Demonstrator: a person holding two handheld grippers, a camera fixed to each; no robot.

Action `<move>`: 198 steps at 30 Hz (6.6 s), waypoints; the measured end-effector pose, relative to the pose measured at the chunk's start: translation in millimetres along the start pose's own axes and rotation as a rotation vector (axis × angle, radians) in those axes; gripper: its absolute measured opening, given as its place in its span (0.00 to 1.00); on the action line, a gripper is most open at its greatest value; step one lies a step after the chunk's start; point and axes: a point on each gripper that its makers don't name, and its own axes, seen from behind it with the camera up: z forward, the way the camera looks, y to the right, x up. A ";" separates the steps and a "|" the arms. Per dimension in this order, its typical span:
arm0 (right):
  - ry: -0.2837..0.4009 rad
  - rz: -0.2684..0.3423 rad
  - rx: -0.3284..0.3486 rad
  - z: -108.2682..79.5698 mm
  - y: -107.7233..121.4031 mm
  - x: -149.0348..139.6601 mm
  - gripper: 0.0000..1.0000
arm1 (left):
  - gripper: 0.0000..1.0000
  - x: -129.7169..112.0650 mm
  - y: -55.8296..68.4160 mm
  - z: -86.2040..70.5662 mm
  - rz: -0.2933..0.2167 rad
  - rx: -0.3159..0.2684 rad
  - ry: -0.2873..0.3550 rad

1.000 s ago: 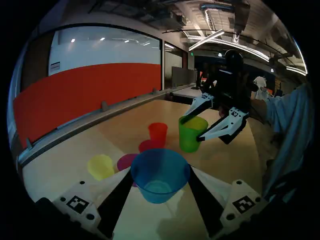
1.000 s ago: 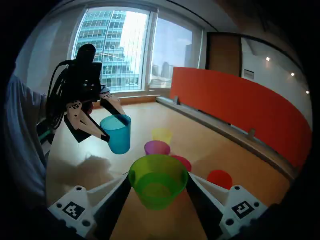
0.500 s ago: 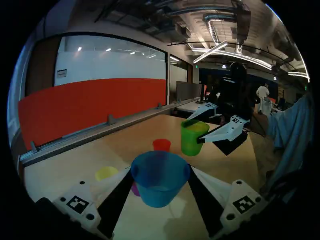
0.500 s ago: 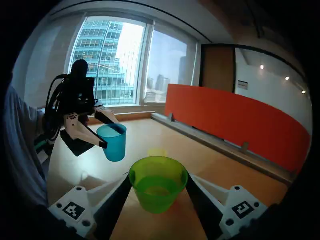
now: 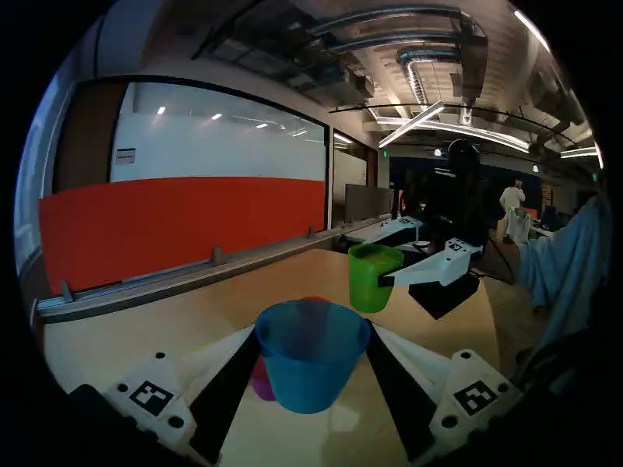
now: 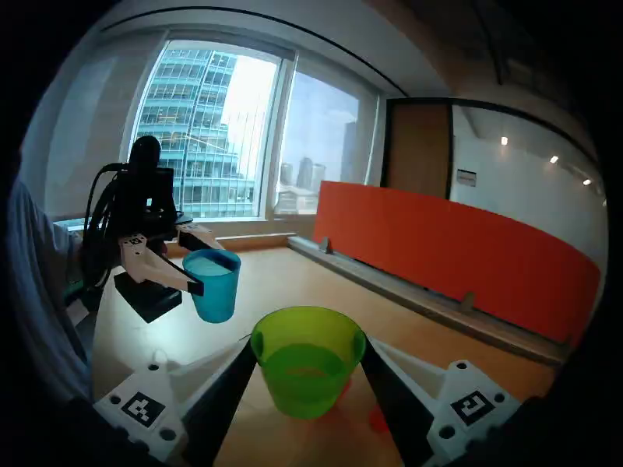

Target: Pour water

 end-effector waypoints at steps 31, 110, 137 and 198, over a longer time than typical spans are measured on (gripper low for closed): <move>0.027 -0.075 0.001 7.7 8.9 28.1 0.92 | 0.89 -3.8 10.9 7.9 0.011 -0.025 -0.006; 0.066 -0.883 -0.051 71.6 24.6 144.8 0.92 | 0.89 5.3 31.2 25.4 -0.006 -0.079 0.036; 0.061 -1.005 -0.077 77.2 30.5 151.9 0.92 | 0.89 8.1 31.7 26.0 -0.012 -0.078 0.046; 0.049 -1.328 -0.153 85.1 33.4 178.6 0.92 | 0.89 8.6 29.7 22.7 -0.015 -0.070 0.048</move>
